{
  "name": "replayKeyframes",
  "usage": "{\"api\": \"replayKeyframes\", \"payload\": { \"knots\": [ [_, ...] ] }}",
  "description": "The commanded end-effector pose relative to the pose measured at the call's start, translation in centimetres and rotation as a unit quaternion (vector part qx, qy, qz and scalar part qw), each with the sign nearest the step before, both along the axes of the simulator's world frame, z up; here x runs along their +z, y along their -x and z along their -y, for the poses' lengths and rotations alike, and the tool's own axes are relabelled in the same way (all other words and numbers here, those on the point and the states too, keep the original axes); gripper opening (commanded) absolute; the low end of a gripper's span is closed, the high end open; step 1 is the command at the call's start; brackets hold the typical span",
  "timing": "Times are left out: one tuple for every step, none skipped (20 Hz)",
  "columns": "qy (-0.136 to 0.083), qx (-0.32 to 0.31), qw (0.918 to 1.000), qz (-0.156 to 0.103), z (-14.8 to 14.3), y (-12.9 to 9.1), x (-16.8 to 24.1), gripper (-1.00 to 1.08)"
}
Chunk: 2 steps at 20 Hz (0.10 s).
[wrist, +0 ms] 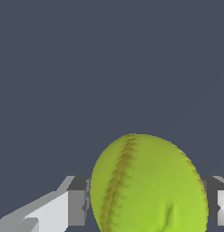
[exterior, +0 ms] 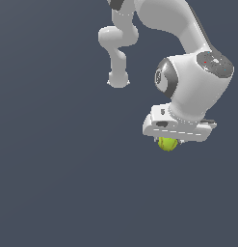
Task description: Pick up the object and move it to a goal position.
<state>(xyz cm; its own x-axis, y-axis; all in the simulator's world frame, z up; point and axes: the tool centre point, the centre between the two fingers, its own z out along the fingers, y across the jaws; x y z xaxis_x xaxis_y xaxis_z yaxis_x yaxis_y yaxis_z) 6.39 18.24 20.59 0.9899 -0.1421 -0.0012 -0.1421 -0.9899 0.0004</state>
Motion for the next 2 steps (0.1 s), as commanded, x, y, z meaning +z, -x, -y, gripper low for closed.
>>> {"api": "replayKeyframes", "payload": {
  "knots": [
    [0.0, 0.0, 1.0, 0.001, -0.07, -0.14, 0.19, -1.0],
    [0.0, 0.0, 1.0, 0.001, -0.05, -0.15, 0.17, -1.0]
  ]
}}
